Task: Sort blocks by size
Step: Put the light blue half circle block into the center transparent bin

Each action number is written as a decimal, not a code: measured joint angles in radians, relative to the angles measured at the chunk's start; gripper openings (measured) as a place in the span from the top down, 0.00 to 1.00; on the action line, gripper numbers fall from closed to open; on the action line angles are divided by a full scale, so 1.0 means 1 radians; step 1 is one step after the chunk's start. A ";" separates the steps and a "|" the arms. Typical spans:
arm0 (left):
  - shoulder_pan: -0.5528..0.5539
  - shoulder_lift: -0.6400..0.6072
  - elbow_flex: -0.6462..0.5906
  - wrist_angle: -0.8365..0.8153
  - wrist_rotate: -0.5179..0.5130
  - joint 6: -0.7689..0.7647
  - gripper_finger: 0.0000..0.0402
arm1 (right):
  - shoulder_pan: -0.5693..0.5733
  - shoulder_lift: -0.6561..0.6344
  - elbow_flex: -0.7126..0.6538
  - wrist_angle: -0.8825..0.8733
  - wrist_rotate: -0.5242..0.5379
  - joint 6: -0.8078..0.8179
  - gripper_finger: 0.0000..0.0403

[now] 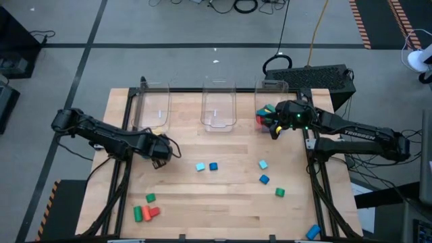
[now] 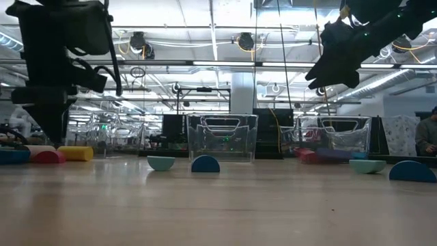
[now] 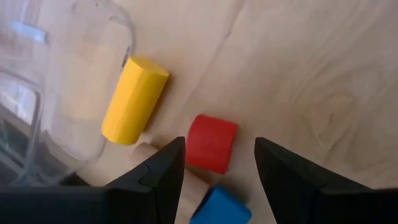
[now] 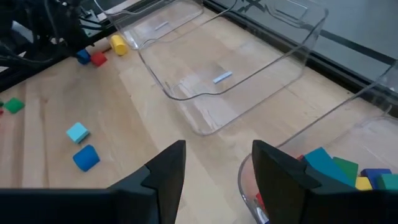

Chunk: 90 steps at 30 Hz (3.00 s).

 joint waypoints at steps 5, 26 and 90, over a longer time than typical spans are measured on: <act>0.035 0.000 0.000 0.007 0.045 0.005 0.51 | 0.016 0.000 0.000 0.011 0.000 0.000 0.58; 0.047 0.000 0.000 0.690 0.003 0.104 0.51 | 0.388 0.152 0.000 -0.025 -0.004 0.056 0.58; 0.025 0.331 0.002 1.338 -0.101 0.337 0.51 | 0.629 0.596 0.001 -0.117 0.092 0.668 0.64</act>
